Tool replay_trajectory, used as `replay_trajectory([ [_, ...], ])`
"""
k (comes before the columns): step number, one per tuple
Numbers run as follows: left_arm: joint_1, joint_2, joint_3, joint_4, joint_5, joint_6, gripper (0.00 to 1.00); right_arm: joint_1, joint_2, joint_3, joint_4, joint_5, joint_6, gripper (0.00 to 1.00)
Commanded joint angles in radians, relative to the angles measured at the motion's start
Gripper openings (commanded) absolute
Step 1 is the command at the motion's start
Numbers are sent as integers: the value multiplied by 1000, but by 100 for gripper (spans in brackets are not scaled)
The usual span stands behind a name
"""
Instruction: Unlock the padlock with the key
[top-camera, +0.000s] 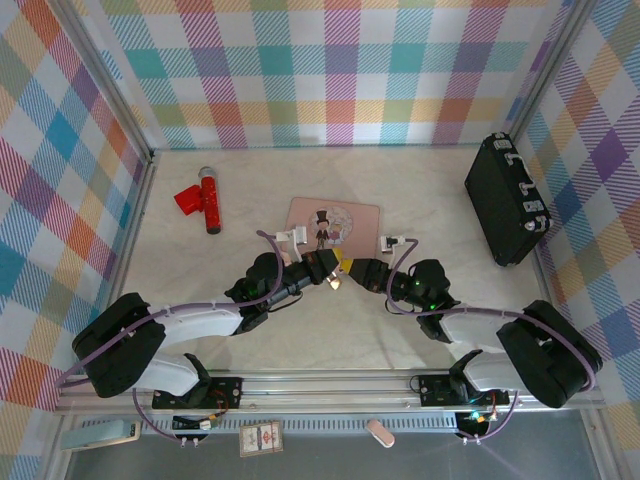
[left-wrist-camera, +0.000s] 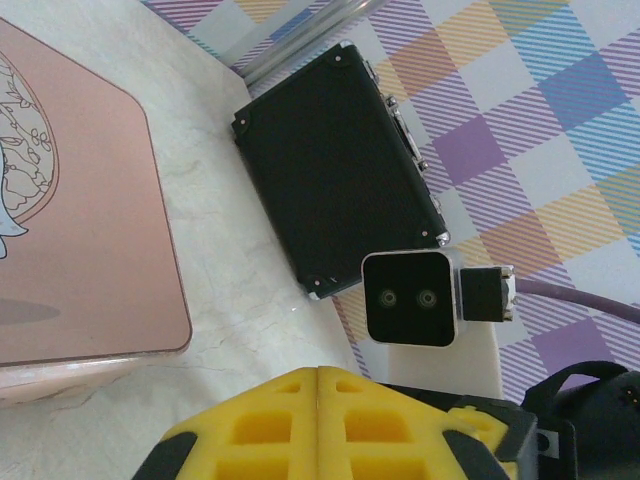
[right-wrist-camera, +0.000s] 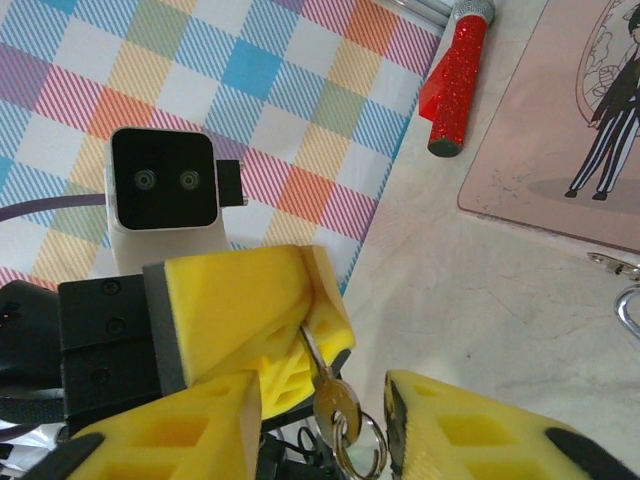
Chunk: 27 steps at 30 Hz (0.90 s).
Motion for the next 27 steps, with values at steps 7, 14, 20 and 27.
replay_trajectory([
  [7, 2, 9, 9, 47, 11, -1, 0, 6, 28, -1, 94, -3, 23, 15],
  [14, 1, -7, 3, 27, -16, 8, 0, 6, 17, -4, 69, 0, 5, 4],
  [20, 2, -35, -11, 13, -44, 24, 0, 6, 14, -7, 61, -2, 6, 4],
  [27, 2, -52, -14, -7, -61, 40, 0, 9, 24, 1, 81, -25, 10, 17],
])
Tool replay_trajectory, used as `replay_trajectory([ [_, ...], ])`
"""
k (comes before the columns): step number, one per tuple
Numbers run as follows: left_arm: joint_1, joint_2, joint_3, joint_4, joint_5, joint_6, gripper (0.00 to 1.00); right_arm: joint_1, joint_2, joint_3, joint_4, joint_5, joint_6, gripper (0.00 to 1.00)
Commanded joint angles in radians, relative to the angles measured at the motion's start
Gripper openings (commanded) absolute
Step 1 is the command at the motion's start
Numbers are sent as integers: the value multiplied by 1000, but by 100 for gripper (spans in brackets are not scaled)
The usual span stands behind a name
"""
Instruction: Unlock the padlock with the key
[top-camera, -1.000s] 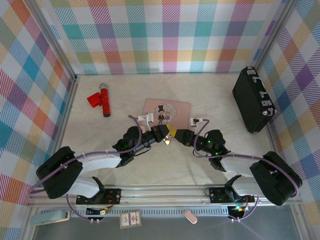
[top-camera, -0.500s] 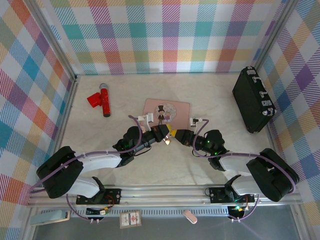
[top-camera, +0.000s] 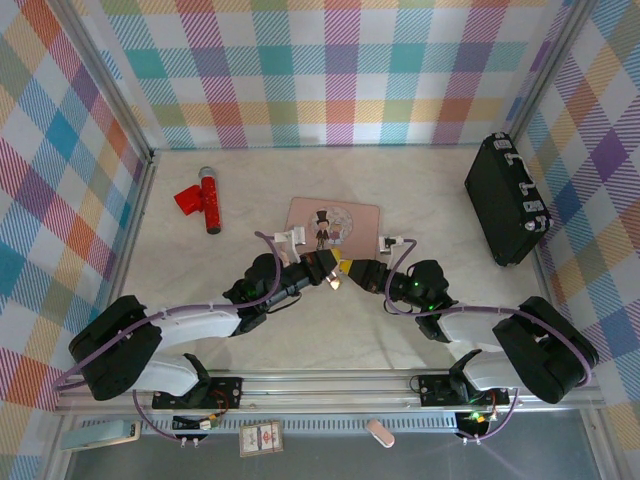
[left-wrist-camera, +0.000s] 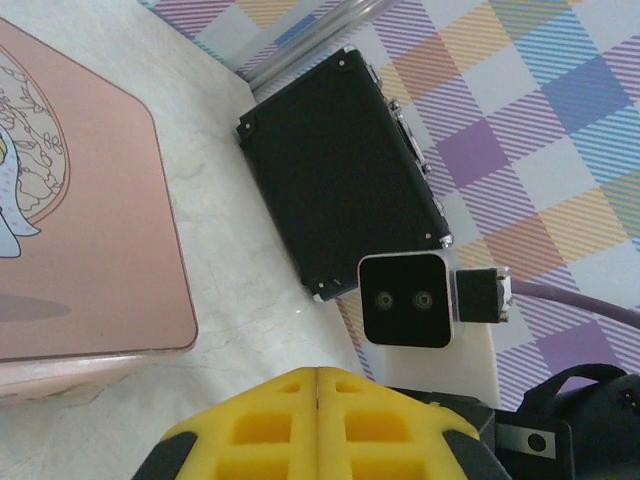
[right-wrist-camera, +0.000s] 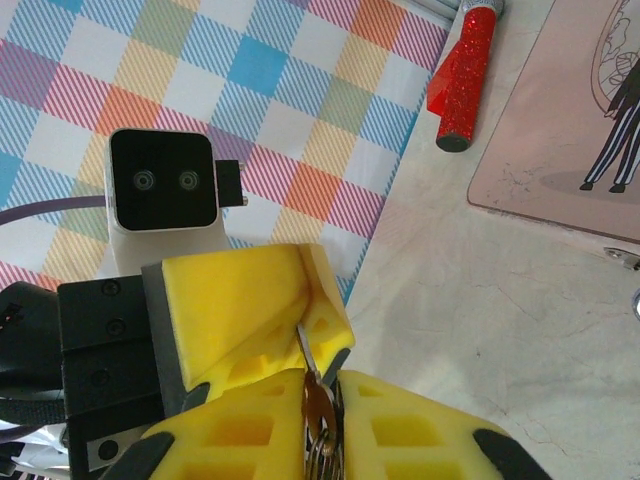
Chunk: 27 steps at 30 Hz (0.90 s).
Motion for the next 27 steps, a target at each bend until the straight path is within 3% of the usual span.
replay_trajectory([
  [1, 2, -25, -4, 11, -35, 31, 0, 8, 8, 2, 52, -27, -3, 17],
  [7, 3, -25, -6, 7, -43, 31, 0, 9, 61, -8, 146, -33, 31, 17],
  [10, 4, -23, -2, 7, -40, 33, 0, 10, 68, -6, 156, -35, 31, 11],
  [17, 3, -21, -7, 6, -49, 32, 0, 9, 41, -10, 108, -18, 17, 0],
  [20, 3, -18, -8, -1, -49, 31, 1, 10, 14, -15, 56, -2, 5, 0],
  [22, 4, -23, -10, -17, -53, 29, 11, 10, -15, -11, -17, 11, -10, 0],
  [25, 15, -42, -31, -50, -74, 26, 35, 10, -95, 28, -272, 31, -83, 0],
  [27, 36, -68, -63, -73, -92, 20, 43, 9, -160, 38, -420, 66, -138, 0],
])
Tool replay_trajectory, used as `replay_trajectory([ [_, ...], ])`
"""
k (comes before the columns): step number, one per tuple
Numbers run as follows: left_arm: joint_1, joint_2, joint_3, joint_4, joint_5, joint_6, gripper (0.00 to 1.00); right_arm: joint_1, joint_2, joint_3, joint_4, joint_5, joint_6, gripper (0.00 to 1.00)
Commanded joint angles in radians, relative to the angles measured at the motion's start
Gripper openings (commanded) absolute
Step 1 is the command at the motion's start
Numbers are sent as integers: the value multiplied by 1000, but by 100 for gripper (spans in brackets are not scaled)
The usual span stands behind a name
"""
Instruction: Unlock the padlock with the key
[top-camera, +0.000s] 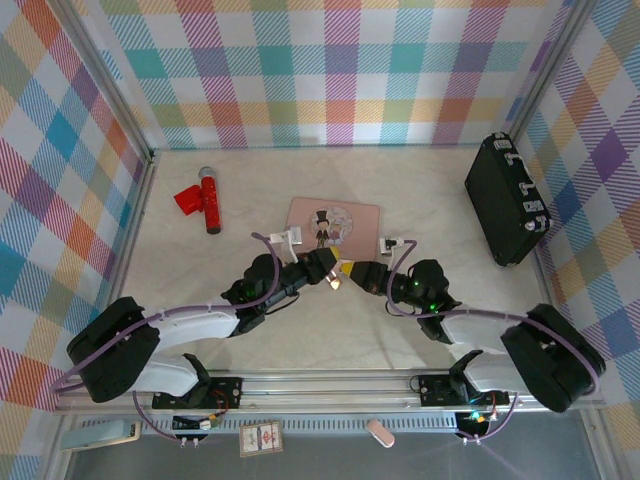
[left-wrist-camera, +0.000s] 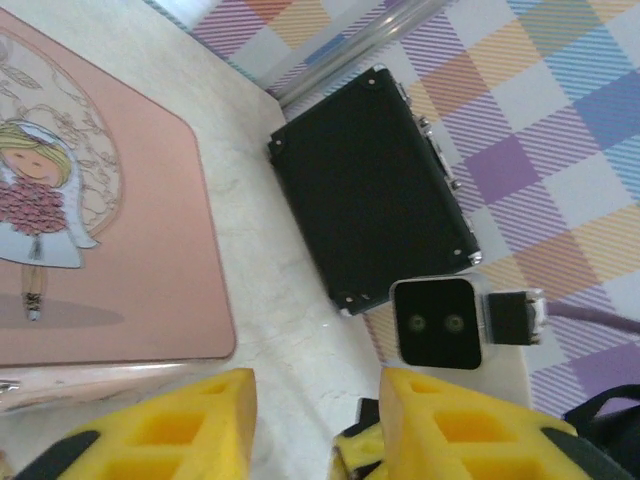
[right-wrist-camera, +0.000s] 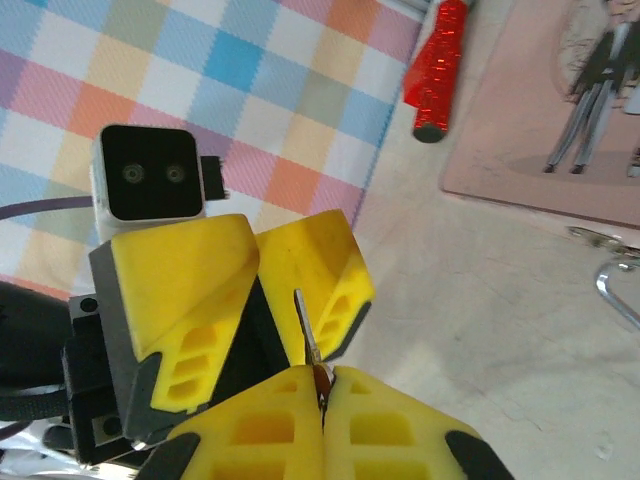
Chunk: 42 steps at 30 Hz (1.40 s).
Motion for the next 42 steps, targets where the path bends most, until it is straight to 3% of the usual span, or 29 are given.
replay_trajectory([
  [1, 32, -62, -58, -45, -45, 3, 46, 4, -105, 36, -297, 61, -123, 0],
  [6, 47, -175, -87, -277, -111, 70, 49, 4, -262, 56, -574, 125, -224, 0],
  [11, 11, -200, -109, -419, -204, 78, 49, 4, -328, 46, -660, 164, -255, 0],
  [16, -73, -47, -84, -343, -236, 46, 50, 4, -303, 38, -615, 159, -241, 0],
  [24, -96, 242, -32, -114, -206, 10, 51, 4, -306, 41, -602, 144, -247, 0],
  [36, -97, 439, 130, -181, -258, 57, 48, 4, -334, 33, -607, 148, -256, 0],
  [42, -92, 510, 214, -304, -276, 27, 43, 4, -334, 30, -604, 147, -248, 0],
])
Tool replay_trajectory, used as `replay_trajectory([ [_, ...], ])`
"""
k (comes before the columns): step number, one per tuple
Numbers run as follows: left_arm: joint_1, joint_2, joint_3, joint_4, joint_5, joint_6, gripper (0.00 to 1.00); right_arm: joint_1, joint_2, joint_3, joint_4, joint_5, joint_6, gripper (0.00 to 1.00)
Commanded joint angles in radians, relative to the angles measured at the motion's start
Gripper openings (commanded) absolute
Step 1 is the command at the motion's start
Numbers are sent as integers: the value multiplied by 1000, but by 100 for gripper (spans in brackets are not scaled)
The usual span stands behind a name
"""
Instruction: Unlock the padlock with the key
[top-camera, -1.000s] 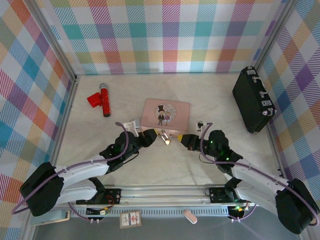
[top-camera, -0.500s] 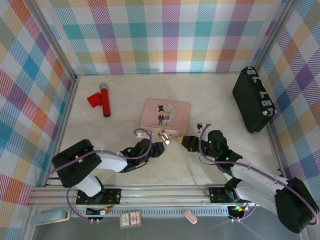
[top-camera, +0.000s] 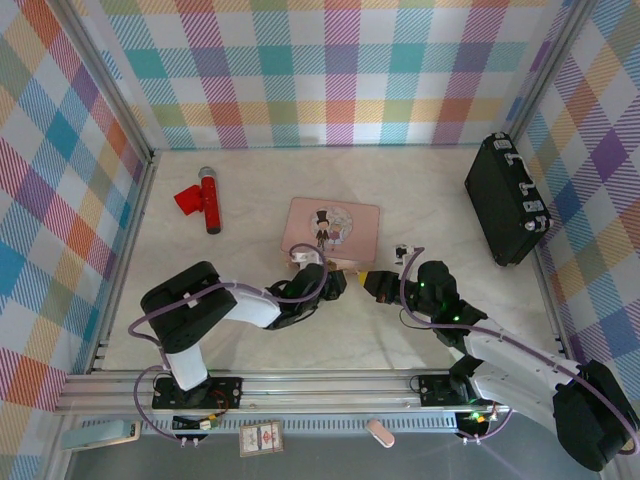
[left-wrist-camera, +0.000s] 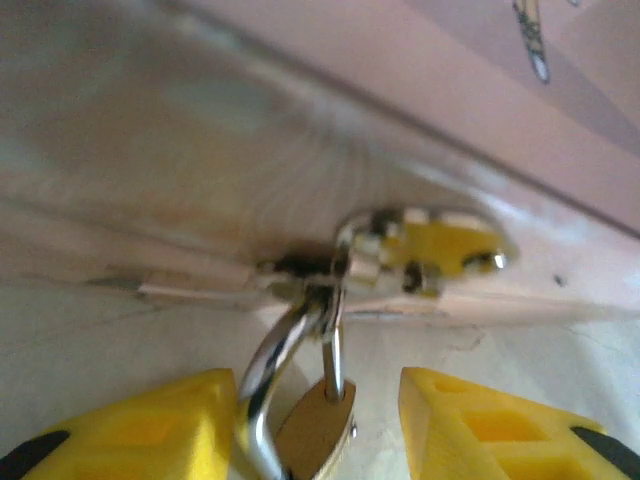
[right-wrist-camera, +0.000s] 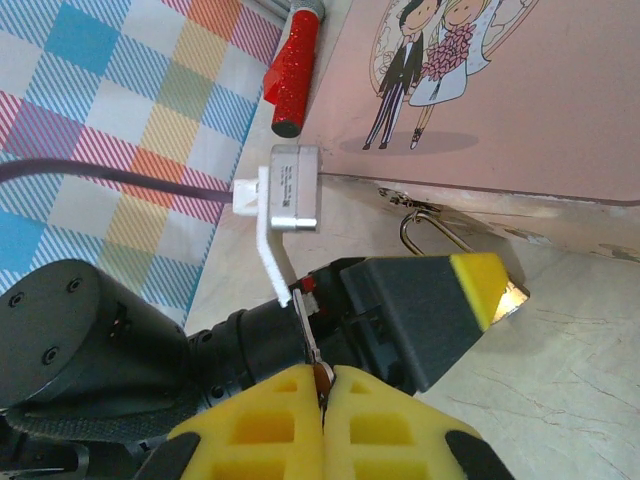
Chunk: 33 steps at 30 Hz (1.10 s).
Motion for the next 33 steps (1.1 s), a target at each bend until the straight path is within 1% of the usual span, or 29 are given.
replay_trajectory([
  [1, 1, 51, 30, -80, -17, -8, 41, 4, -6, 0, 7, -3, -15, 0],
  [7, 12, 33, 7, -90, -40, -21, 25, 4, 7, -23, 15, 2, 18, 0],
  [11, 14, -5, -1, -107, -32, -12, 14, 4, 33, -19, 1, 0, 35, 0],
  [13, 13, -27, -3, -116, -21, -3, 10, 4, 58, -16, 3, -8, 49, 0],
  [16, 13, -79, -15, -136, -13, 9, 7, 4, 112, -18, 26, -34, 79, 0],
  [19, 15, -134, -9, -202, -15, 16, 6, 4, 167, -34, 56, -50, 123, 0],
  [21, 23, -162, 0, -239, 9, 11, 4, 4, 204, -46, 76, -59, 156, 0],
  [24, 32, -188, 11, -294, 17, -30, 0, 4, 287, -60, 172, -110, 210, 0],
  [29, 39, -215, -7, -244, 51, -81, 0, 4, 444, -73, 405, -178, 338, 0],
  [33, 52, -216, -16, -174, 111, -129, 0, 9, 504, -74, 501, -174, 367, 0],
])
